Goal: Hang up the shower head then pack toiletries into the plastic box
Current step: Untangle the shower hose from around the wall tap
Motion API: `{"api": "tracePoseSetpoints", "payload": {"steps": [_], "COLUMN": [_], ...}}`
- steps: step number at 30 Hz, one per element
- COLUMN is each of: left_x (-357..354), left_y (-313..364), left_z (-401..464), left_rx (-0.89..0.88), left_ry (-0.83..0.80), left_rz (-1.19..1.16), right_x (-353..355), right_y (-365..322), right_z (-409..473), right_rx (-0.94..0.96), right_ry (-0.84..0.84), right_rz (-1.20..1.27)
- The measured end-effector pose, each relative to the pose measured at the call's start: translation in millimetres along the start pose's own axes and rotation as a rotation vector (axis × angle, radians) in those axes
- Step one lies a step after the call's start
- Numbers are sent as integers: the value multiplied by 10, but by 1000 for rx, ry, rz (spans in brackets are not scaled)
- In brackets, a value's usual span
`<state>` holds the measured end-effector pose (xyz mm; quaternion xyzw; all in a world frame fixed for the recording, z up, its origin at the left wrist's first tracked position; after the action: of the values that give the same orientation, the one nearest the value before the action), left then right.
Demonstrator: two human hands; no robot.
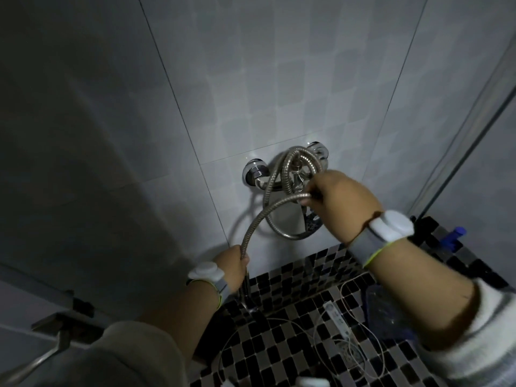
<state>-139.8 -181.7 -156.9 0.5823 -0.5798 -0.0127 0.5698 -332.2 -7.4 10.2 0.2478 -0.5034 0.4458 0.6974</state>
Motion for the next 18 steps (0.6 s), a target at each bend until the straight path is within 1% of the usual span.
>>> {"api": "tracePoseSetpoints", "payload": {"steps": [2,3,5,7,9,10,11,14,16,17,18], "left_x": [64,108,196,269,315,346,372,414,432,443,441], "left_y": [-46,-53,-70,-74,-40,-28,-20,-68,-81,-80,-56], "left_z": [-35,-70,-139,-175,-179,-197,-211,-241,-270,-285,-289], "left_rx": [-10,-18,-29,-19,-20,-21,-21,-47,-65,-77,-92], "left_ry": [58,102,183,222,229,238,245,258,248,239,226], "left_rz": [-5,-17,-35,-46,-41,-42,-44,-40,-26,-17,-9], "right_x": [-142,-200,-262,-294,-306,-277,-220,33,186,220,207], "right_y": [-39,-53,-101,-182,-260,-316,-364,-523,-630,-672,-671], "right_z": [-137,-172,-201,-199,-201,-190,-164,14,192,294,397], "right_rx": [-12,-11,17,72,95,98,103,162,221,245,259], "right_ry": [-62,-121,-266,-383,-412,-386,-318,36,221,259,257], "right_rz": [24,10,-73,-154,-209,-237,-264,-301,-281,-282,-296]}}
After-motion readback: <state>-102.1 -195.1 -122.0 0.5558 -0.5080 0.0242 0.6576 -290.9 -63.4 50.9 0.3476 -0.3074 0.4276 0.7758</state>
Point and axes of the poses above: each hand's wrist, its own z-axis towards the middle knuckle, its own x-axis out of the back of the hand, y = z × x, the point moved 2 cm from there along z, towards the middle knuckle, and after that the axes turned 14 degrees about -z, right-handed, at the moved point
